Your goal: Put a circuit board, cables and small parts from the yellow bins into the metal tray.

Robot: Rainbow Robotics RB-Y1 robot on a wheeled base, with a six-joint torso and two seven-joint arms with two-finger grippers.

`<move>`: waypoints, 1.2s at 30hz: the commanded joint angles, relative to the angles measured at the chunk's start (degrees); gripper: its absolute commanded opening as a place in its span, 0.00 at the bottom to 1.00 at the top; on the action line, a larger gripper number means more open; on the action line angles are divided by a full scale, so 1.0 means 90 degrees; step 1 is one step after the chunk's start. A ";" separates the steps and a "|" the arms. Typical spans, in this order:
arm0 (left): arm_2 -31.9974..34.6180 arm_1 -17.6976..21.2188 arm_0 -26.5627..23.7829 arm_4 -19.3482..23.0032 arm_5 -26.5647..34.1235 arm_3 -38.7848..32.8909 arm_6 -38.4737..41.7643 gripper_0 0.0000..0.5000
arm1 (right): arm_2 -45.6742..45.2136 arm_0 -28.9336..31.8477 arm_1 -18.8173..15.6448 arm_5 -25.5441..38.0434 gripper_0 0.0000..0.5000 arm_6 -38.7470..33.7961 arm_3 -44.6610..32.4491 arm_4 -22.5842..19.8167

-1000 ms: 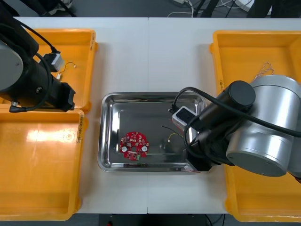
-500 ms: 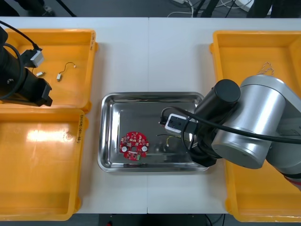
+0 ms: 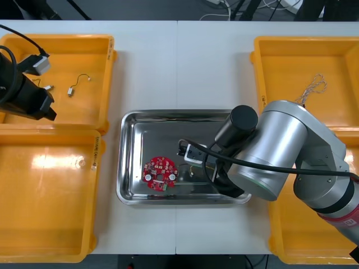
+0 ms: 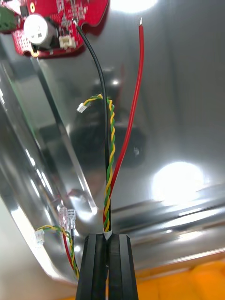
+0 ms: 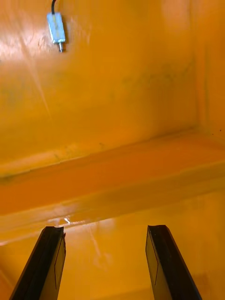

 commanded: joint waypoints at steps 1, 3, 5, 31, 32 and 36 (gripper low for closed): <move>0.0085 0.0235 -0.0444 0.0045 -0.0256 0.0332 -0.1114 1.00 | 0.0405 -0.0057 -0.0007 -0.0506 0.00 0.0131 0.0130 0.0318; 0.0085 0.0235 -0.0531 0.0045 -0.0392 0.0566 -0.1436 1.00 | 0.0424 0.0012 -0.0007 -0.0720 0.00 0.0151 0.0227 0.0435; 0.0076 0.0235 -0.0619 0.0045 -0.0510 0.0800 -0.1680 1.00 | 0.0424 0.0021 -0.0016 -0.0828 0.00 0.0170 0.0315 0.0435; -0.0569 0.0235 -0.1459 -0.0404 -0.1896 0.2998 -0.3184 1.00 | 0.0688 0.0314 -0.0329 -0.1228 0.00 0.0424 0.0354 0.0709; -0.0569 0.0235 -0.1449 -0.0414 -0.1935 0.3017 -0.3184 1.00 | 0.0688 0.0314 -0.0329 -0.1228 0.00 0.0424 0.0354 0.0728; -0.0803 0.0235 -0.1479 -0.0463 -0.2238 0.3095 -0.3184 1.00 | 0.0688 0.0314 -0.0300 -0.1228 0.41 0.0424 0.0354 0.0836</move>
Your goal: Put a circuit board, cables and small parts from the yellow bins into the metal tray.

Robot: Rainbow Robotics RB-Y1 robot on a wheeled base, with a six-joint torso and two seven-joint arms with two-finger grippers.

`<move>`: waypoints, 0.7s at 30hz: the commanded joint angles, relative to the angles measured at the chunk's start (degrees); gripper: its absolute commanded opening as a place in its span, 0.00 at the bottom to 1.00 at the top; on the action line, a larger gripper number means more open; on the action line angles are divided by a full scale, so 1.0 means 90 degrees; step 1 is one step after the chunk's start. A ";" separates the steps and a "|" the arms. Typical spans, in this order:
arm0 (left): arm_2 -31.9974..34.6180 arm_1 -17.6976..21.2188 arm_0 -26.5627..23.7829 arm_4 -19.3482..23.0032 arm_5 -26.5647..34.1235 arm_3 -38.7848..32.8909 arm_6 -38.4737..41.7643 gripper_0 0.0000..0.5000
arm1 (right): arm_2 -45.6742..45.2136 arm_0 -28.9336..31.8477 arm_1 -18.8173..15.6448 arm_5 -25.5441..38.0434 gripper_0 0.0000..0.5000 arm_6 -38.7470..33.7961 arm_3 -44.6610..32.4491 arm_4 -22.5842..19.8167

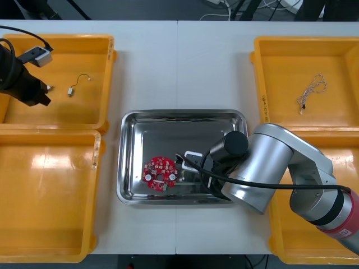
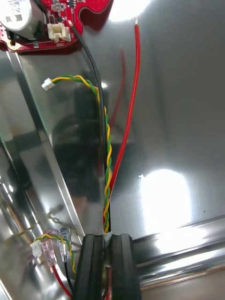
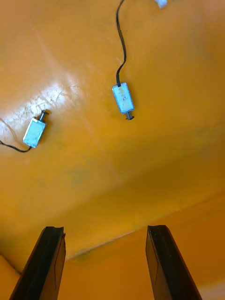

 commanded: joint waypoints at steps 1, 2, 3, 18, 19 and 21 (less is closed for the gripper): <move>-0.0400 0.0235 -0.0374 -0.0080 -0.0443 0.0086 -0.0070 1.00 | 0.0081 0.0066 -0.0097 -0.0064 0.60 0.0291 -0.0089 0.0160; -0.0419 0.0235 -0.0394 -0.0051 -0.0512 0.0144 -0.0079 1.00 | 0.0081 0.0066 -0.0088 -0.0064 0.70 0.0291 -0.0089 0.0160; -0.0458 0.0225 -0.0433 -0.0011 -0.0648 0.0281 -0.0089 1.00 | 0.0090 0.0066 -0.0088 -0.0064 0.84 0.0291 -0.0089 0.0160; -0.0781 -0.0029 -0.0648 -0.0011 -0.1869 0.1121 -0.0265 1.00 | -0.0212 0.0056 -0.0049 0.0503 1.00 0.0291 -0.0430 0.0190; -0.0781 -0.0049 -0.0638 -0.0011 -0.1937 0.1131 -0.0265 1.00 | -0.0271 0.0066 -0.0019 0.0649 1.00 0.0291 -0.0528 0.0190; -0.0781 -0.0068 -0.0638 -0.0011 -0.2006 0.1140 -0.0265 1.00 | -0.0369 0.0066 -0.0010 0.0854 1.00 0.0291 -0.0675 0.0180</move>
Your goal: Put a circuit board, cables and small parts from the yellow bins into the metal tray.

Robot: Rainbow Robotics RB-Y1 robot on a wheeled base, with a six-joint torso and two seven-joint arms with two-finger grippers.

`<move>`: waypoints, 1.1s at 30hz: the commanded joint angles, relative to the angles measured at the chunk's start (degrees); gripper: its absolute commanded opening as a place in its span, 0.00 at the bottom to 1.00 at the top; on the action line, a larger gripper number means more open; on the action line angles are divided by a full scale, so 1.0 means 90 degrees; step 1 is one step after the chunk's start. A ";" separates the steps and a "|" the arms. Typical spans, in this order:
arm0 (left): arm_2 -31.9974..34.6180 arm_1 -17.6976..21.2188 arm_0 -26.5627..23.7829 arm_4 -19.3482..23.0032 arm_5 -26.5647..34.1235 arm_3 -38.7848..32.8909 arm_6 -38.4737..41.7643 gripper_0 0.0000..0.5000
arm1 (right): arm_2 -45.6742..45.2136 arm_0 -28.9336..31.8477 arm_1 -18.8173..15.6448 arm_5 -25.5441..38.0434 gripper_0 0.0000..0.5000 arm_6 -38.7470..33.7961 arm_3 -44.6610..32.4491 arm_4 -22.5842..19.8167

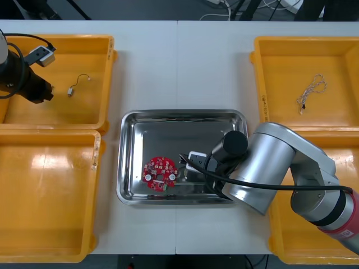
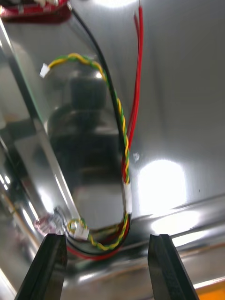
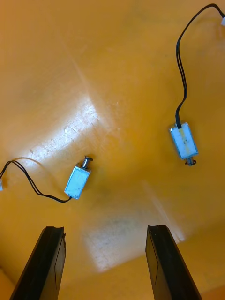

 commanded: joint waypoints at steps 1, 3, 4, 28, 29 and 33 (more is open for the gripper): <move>-0.0062 -0.0062 -0.0352 0.0005 -0.0243 0.0005 0.0024 1.00 | -0.0362 0.0054 0.0000 0.0448 1.00 0.0290 -0.0591 0.0040; -0.0072 -0.0091 -0.0352 -0.0005 -0.0360 0.0024 0.0024 1.00 | -0.0469 0.0064 0.0010 0.0634 1.00 0.0261 -0.0708 -0.0028; -0.0101 -0.0111 -0.0352 0.0015 -0.0468 0.0073 0.0014 1.00 | -0.0567 0.0054 0.0020 0.0751 1.00 0.0261 -0.0767 -0.0116; -0.0394 -0.0297 -0.0352 0.0054 -0.1493 0.0659 -0.0123 1.00 | -0.3751 -0.0093 -0.0605 0.1352 1.00 0.0017 -0.1616 -0.2499; -0.0414 -0.0316 -0.0352 0.0054 -0.1532 0.0688 -0.0132 1.00 | -0.3946 -0.0112 -0.0693 0.1352 1.00 -0.0012 -0.1607 -0.2606; -0.0404 -0.0384 -0.0352 0.0074 -0.1757 0.0884 -0.0191 1.00 | -0.4483 -0.0220 -0.0957 0.1352 1.00 -0.0032 -0.1441 -0.2919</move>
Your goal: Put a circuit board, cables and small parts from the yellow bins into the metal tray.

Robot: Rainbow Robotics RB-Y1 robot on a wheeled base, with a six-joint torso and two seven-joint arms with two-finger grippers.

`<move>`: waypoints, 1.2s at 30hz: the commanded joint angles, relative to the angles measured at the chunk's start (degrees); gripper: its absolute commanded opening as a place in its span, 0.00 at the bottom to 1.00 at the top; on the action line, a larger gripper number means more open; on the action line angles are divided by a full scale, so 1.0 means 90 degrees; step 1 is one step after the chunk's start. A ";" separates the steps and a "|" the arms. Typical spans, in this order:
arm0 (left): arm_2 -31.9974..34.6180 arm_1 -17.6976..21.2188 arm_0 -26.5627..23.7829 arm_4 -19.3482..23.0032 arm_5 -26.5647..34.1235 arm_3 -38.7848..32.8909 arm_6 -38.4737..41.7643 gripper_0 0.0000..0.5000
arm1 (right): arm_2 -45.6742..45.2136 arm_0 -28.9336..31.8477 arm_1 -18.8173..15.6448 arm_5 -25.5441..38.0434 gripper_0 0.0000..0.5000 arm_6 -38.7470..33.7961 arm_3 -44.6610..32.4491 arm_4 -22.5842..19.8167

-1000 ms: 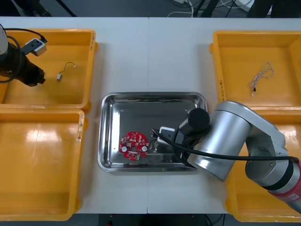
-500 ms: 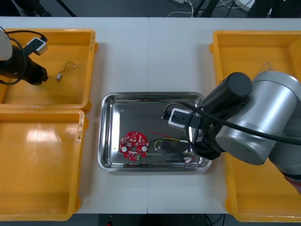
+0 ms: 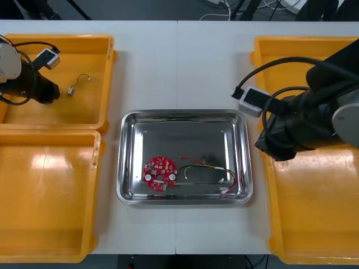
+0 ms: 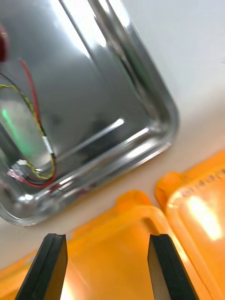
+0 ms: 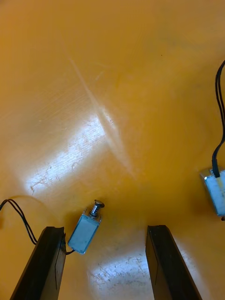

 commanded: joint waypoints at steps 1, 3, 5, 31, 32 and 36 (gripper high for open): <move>-0.0063 -0.0152 -0.0337 0.0056 -0.0266 0.0162 -0.0191 1.00 | -0.0713 -0.0229 -0.0490 0.0026 1.00 -0.0030 -0.0039 -0.0303; -0.0063 -0.0152 -0.0337 0.0056 -0.0286 0.0182 -0.0191 1.00 | -0.0967 -0.0258 -0.0656 0.0026 1.00 -0.0059 -0.0030 -0.0391; -0.0073 -0.0152 -0.0337 0.0066 -0.0286 0.0182 -0.0191 1.00 | -0.1113 -0.0258 -0.0764 0.0026 1.00 -0.0079 -0.0010 -0.0410; -0.0063 -0.0142 -0.0327 0.0564 -0.0374 0.0582 -0.0367 0.00 | -0.2119 -0.1352 -0.1223 0.0026 1.00 -0.0128 0.2685 0.0352; -0.0063 -0.0152 -0.0327 0.0593 -0.0374 0.0582 -0.0376 0.00 | -0.2119 -0.1391 -0.1223 0.0026 1.00 -0.0128 0.2763 0.0391; -0.0053 -0.0103 -0.0327 0.0681 -0.0305 0.0563 -0.0406 0.00 | -0.2119 -0.1674 -0.1223 0.0026 1.00 -0.0147 0.3359 0.0684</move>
